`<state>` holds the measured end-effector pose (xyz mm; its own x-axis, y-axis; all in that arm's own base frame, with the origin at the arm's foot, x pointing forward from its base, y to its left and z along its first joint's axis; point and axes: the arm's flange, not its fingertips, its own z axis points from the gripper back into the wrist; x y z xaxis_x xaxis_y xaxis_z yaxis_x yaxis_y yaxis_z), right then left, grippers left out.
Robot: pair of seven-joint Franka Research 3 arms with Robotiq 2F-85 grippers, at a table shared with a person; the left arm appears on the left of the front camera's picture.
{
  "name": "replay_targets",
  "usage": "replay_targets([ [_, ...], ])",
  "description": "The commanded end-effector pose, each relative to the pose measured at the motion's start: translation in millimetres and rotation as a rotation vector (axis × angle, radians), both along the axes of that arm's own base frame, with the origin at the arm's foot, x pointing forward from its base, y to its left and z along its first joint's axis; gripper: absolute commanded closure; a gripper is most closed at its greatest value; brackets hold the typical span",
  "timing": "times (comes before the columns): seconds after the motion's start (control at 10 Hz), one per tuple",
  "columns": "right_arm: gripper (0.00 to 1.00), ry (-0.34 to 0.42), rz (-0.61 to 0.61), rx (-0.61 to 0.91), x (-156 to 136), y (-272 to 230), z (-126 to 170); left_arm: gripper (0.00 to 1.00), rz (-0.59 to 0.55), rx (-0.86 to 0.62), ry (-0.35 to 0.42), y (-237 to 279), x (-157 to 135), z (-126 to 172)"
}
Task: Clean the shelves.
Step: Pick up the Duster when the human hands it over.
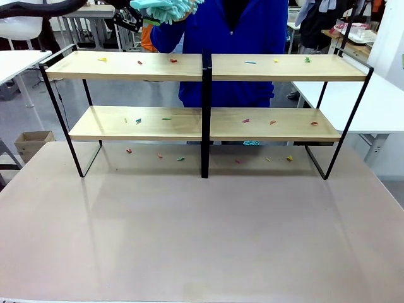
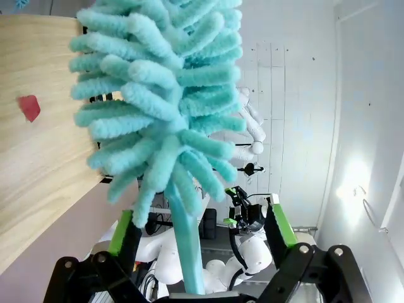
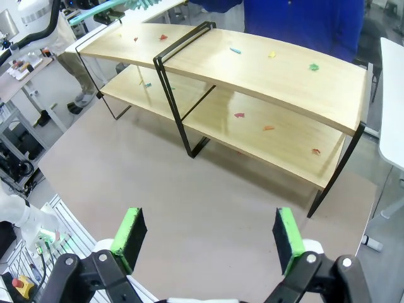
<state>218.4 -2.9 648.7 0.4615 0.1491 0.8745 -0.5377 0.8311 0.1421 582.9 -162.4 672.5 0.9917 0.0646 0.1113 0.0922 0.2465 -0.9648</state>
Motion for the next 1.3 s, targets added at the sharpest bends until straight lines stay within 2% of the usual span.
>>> replay_targets([
  [0.0, 0.0, 0.002, 0.002, 0.003, -0.3, -0.6, 0.0, 0.59, 0.017, 0.022, -0.024, 0.4, -3.6, 2.7],
  [0.1, 0.0, 0.002, 0.002, 0.003, -0.3, -0.6, 0.0, 0.58, 0.021, 0.033, -0.033, 0.5, -5.1, 2.9],
  [0.2, 0.0, 0.002, 0.002, 0.003, -0.3, -0.6, 0.0, 1.0, 0.037, 0.043, -0.056, 0.2, -7.3, 3.3],
  [0.3, 0.0, 0.002, 0.002, 0.003, -0.3, -0.6, 0.0, 0.64, 0.033, 0.042, -0.062, 0.0, -9.2, 4.8],
  [0.4, 0.0, 0.002, 0.002, 0.003, -0.3, -0.6, 0.0, 1.0, 0.057, 0.062, -0.088, 0.2, -10.7, 5.4],
  [1.0, 0.0, 0.002, 0.002, 0.003, -0.3, -0.6, 0.0, 1.0, 0.063, 0.097, -0.114, 0.8, -14.5, 3.3],
  [1.1, 0.0, 0.002, 0.002, 0.003, -0.3, -0.6, 0.0, 1.0, 0.04, 0.099, -0.124, 4.5, -19.6, 5.2],
  [1.2, 0.0, 0.002, 0.002, 0.003, -0.3, -0.6, 0.0, 1.0, -0.035, 0.11, -0.161, 16.3, -34.5, 10.3],
])
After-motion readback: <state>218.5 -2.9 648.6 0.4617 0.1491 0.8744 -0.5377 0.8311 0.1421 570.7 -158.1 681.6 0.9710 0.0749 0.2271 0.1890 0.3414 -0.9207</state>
